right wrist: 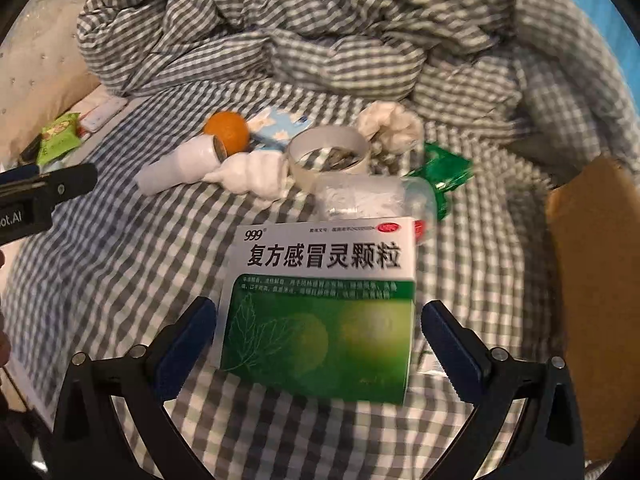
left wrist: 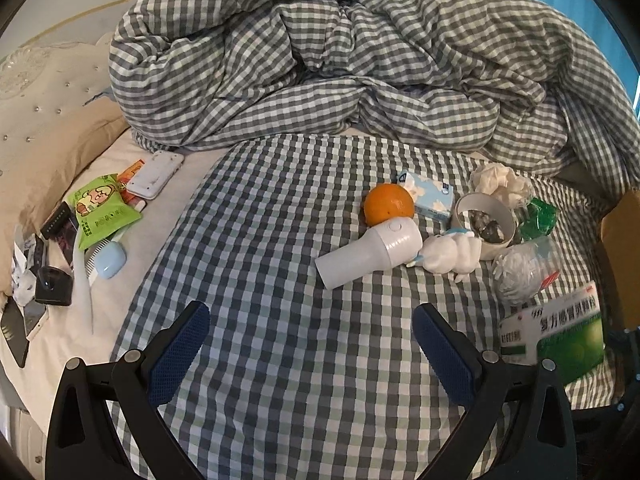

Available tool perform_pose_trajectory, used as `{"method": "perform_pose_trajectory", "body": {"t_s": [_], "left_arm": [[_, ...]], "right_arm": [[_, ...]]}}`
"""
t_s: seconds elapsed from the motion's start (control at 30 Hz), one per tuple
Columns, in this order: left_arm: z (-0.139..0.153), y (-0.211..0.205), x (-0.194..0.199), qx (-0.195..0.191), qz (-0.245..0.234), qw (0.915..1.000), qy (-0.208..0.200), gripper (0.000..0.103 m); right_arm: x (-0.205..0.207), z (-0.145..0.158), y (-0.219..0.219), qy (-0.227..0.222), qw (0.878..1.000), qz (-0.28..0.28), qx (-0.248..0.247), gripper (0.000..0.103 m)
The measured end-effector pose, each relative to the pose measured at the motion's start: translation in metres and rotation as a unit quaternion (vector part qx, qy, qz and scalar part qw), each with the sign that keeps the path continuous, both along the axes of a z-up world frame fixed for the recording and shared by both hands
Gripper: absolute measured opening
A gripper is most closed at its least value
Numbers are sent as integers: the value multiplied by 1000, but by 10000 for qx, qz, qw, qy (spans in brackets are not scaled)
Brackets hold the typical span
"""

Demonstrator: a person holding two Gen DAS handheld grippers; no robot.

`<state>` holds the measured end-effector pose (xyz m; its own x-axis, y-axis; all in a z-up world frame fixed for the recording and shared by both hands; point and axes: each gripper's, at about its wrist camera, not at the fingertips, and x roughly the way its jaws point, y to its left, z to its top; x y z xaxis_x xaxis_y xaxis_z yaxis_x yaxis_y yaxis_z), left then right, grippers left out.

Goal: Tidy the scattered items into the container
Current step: 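Grasp the green-and-white medicine box with the right gripper while the left gripper approaches the white bottle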

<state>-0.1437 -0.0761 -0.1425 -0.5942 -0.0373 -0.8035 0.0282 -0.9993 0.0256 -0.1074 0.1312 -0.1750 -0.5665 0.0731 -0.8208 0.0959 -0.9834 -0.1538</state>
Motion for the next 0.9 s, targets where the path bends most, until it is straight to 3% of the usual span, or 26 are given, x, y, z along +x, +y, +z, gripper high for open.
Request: {"method": "perform_pose_trajectory", "body": {"t_s": [0.17, 0.53, 0.77, 0.9], "left_arm": [[-1, -2, -1, 100, 4, 9999, 7, 103], [-13, -4, -15, 301, -178, 9993, 109, 103], [-39, 5, -46, 450, -913, 9945, 257, 103], [-51, 10, -64, 578, -1482, 9871, 179, 103]], "right_arm": [[-1, -14, -6, -120, 9983, -30, 568, 103], [-22, -28, 19, -308, 9990, -319, 21, 99], [-15, -22, 24, -143, 9993, -267, -214, 93], [-8, -9, 33, -6, 9993, -288, -241, 93]]}}
